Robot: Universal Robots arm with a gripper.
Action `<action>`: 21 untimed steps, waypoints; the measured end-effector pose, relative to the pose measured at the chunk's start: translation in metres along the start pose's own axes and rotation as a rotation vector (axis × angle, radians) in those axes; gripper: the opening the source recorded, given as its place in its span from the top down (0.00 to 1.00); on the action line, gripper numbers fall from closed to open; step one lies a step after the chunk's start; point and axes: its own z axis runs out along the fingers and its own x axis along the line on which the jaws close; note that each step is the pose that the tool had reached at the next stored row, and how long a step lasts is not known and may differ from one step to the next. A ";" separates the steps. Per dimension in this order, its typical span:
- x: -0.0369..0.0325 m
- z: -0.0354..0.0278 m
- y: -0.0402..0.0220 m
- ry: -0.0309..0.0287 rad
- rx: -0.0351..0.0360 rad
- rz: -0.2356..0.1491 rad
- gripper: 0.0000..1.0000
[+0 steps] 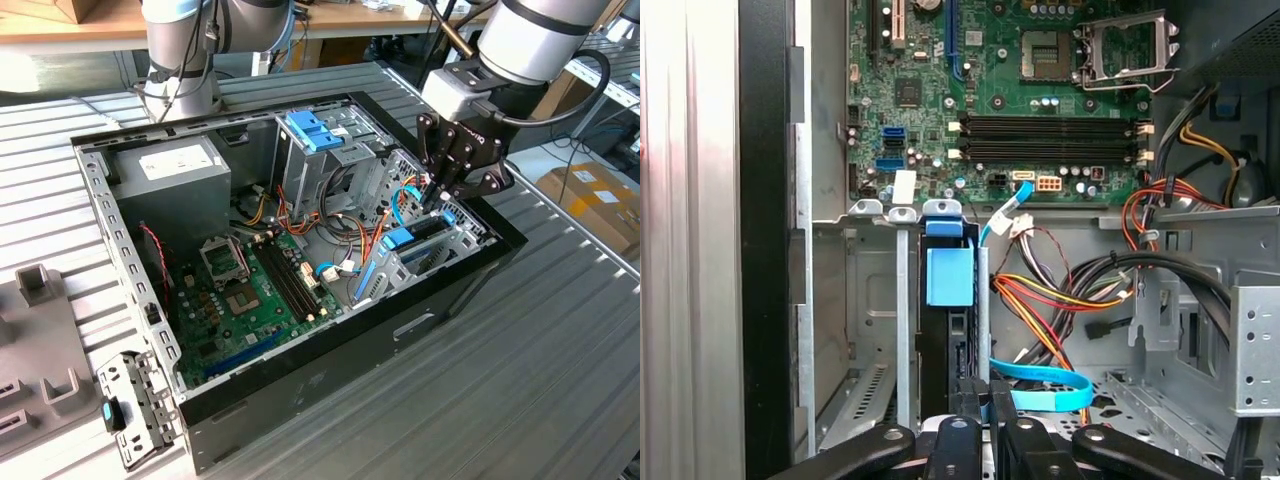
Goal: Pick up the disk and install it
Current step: 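Insert the first disk wire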
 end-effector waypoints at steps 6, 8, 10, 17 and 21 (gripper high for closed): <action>0.0001 0.0001 0.0043 -0.0077 0.0295 -0.010 0.84; 0.0002 0.0000 0.0067 -0.0077 0.0372 -0.011 0.84; 0.0005 -0.0001 0.0104 -0.0077 0.0474 -0.012 0.84; 0.0022 -0.0001 0.0204 -0.0115 0.0914 -0.016 0.84; 0.0030 0.0001 0.0223 -0.0150 0.1050 -0.018 0.84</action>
